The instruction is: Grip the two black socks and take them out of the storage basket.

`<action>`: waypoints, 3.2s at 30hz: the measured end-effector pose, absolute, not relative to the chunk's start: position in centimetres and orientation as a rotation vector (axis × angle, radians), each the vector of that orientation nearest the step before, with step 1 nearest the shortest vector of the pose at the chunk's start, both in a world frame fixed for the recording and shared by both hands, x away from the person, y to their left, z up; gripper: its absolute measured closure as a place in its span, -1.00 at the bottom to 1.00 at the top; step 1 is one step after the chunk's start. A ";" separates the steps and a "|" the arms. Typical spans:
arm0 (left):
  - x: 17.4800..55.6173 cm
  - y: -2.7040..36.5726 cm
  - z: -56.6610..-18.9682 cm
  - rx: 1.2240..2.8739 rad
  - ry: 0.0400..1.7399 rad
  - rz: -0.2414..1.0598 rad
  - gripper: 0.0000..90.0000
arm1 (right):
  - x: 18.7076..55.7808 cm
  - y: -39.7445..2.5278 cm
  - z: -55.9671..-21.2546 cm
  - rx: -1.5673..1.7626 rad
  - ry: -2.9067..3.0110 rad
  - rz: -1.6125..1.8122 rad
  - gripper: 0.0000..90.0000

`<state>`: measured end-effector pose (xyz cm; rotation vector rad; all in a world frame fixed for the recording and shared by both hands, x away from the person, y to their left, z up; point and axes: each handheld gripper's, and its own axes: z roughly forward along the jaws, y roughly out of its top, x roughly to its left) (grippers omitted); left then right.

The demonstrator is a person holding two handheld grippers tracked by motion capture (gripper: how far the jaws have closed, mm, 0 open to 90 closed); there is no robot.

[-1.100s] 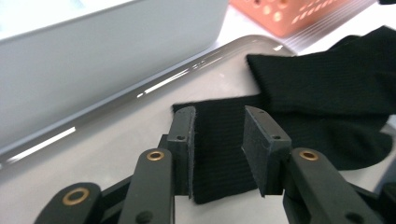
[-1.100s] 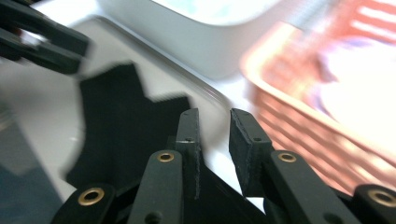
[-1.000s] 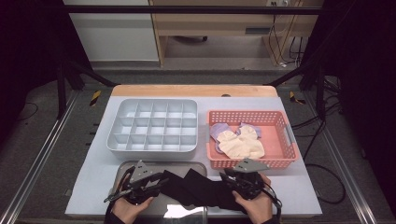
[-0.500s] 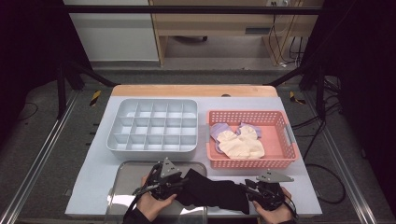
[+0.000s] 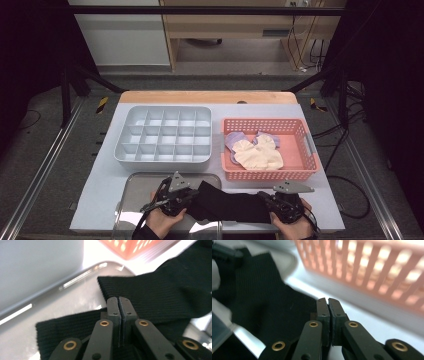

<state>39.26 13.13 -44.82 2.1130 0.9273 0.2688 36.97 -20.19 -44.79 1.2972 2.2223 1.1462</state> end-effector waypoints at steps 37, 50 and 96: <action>38.7 15.3 -46.8 2.126 0.950 0.265 0.93 | 38.6 -18.8 -47.8 1.301 2.331 1.118 0.65; 38.7 15.3 -46.9 2.130 0.945 0.265 0.93 | 38.2 -20.1 -46.0 1.314 2.200 1.079 1.00; 38.3 17.2 -44.1 2.019 0.912 0.265 0.95 | 37.7 -20.8 -44.4 1.322 2.183 1.095 0.96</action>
